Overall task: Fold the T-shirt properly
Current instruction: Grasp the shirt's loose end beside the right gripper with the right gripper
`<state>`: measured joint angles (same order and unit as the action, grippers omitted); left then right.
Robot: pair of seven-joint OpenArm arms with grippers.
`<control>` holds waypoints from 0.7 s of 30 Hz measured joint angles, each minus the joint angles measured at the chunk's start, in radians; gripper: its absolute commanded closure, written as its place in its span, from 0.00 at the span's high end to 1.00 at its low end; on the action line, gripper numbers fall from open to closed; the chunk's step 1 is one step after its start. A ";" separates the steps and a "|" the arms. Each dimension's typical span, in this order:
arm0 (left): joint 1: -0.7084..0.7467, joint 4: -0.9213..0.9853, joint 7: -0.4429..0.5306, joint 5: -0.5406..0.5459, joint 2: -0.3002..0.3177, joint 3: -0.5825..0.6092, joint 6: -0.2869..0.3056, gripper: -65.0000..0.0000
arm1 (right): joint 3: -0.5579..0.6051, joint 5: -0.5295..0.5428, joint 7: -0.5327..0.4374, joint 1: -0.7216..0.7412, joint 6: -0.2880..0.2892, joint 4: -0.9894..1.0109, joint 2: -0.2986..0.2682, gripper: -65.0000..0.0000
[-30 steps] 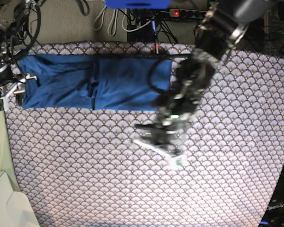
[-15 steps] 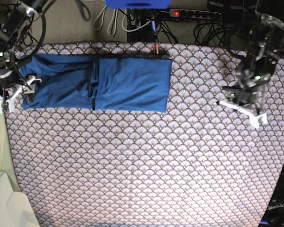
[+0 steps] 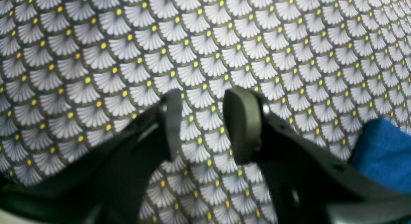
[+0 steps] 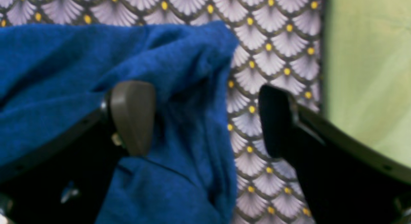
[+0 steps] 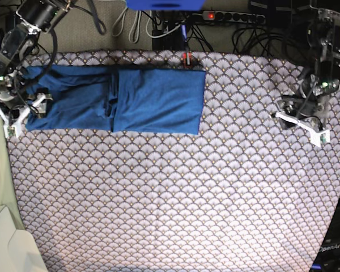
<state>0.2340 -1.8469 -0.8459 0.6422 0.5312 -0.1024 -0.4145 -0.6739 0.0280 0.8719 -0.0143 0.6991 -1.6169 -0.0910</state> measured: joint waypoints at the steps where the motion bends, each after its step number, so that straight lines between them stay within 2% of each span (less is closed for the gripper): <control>1: -0.002 0.000 -0.014 0.000 0.000 0.000 0.000 0.39 | 0.000 0.018 0.001 0.000 0.000 0.000 0.003 0.78; 3: -0.016 0.000 -0.045 -0.001 -0.001 -0.001 -0.001 0.39 | 0.000 0.026 0.005 -0.005 0.000 0.000 0.006 0.78; 8: -0.029 -0.006 -0.053 -0.002 -0.002 -0.001 0.000 0.39 | -0.007 0.031 0.006 -0.005 0.000 0.035 0.011 0.78; 14: -0.027 -0.048 -0.055 -0.001 -0.002 -0.001 0.000 0.39 | -0.097 0.028 0.002 -0.004 0.000 0.129 0.011 0.78; 21: -0.026 -0.047 -0.056 -0.002 -0.002 -0.001 0.000 0.39 | -0.094 0.029 -0.003 -0.006 0.000 0.131 0.014 0.78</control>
<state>0.2077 -1.8942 -0.9020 0.6403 0.5293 -0.1032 -0.4149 -0.7677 0.0570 0.8688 -0.0204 0.6987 -1.4857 -0.0765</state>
